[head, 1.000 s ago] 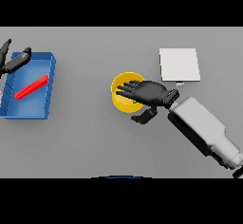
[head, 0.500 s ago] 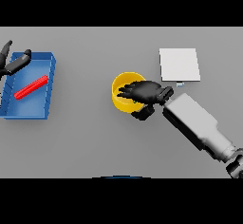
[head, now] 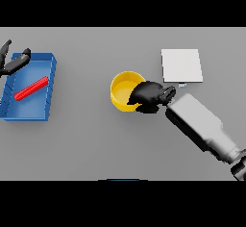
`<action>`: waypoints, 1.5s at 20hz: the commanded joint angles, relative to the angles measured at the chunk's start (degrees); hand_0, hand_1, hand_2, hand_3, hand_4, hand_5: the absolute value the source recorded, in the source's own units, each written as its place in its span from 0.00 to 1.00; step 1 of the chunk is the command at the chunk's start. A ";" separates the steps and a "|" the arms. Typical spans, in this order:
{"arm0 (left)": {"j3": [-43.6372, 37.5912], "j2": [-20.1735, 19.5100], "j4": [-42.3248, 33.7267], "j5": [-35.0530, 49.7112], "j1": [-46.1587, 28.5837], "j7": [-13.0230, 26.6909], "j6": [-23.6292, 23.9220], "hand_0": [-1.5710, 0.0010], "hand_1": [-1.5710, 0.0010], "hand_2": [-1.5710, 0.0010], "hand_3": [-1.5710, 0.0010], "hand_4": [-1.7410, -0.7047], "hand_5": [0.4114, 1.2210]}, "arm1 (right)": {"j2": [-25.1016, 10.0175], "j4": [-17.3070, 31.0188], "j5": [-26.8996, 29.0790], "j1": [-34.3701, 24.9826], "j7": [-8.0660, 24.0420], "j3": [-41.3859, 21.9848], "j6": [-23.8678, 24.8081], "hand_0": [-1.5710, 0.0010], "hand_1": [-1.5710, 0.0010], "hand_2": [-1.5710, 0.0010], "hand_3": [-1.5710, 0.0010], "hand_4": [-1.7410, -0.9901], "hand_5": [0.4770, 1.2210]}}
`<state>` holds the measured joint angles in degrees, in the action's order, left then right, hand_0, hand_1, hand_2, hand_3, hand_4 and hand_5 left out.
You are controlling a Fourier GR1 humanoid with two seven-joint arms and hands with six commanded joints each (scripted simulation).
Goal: Pick up the red beaker and tilt it to pour out 1 green nut into yellow bowl. Pick up the yellow bowl and place it on the metallic measuring scale.
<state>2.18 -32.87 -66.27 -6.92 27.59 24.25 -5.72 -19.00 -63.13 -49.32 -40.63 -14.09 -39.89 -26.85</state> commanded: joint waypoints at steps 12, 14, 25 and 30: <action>-0.09 -0.47 -1.09 0.34 -0.54 -0.28 -0.36 1.00 1.00 1.00 1.00 0.93 0.36 | -4.54 -8.30 3.65 -1.42 4.86 3.64 -6.72 0.01 0.01 0.05 0.27 0.01 0.99; -0.06 -0.24 -1.18 0.48 -0.12 -0.26 -0.33 1.00 1.00 1.00 1.00 0.93 0.36 | -5.71 -10.80 3.73 -0.61 6.42 4.37 -7.21 0.01 0.01 0.09 0.23 0.00 1.00; -1.08 -0.13 -3.15 2.51 -0.85 2.53 -0.58 1.00 1.00 1.00 1.00 0.87 0.40 | -10.58 -8.83 4.15 -3.25 9.15 10.67 -3.13 0.01 0.00 0.03 0.26 0.00 1.00; -0.96 -0.19 -4.26 2.58 -1.30 3.82 -0.45 1.00 1.00 1.00 1.00 0.86 0.42 | -12.05 -0.58 2.99 -4.89 7.61 12.62 2.66 0.00 0.00 0.01 0.26 0.00 1.00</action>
<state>1.21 -33.07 -70.52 -4.35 26.27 28.08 -6.16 -31.05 -63.69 -46.35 -45.49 -6.28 -27.28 -24.20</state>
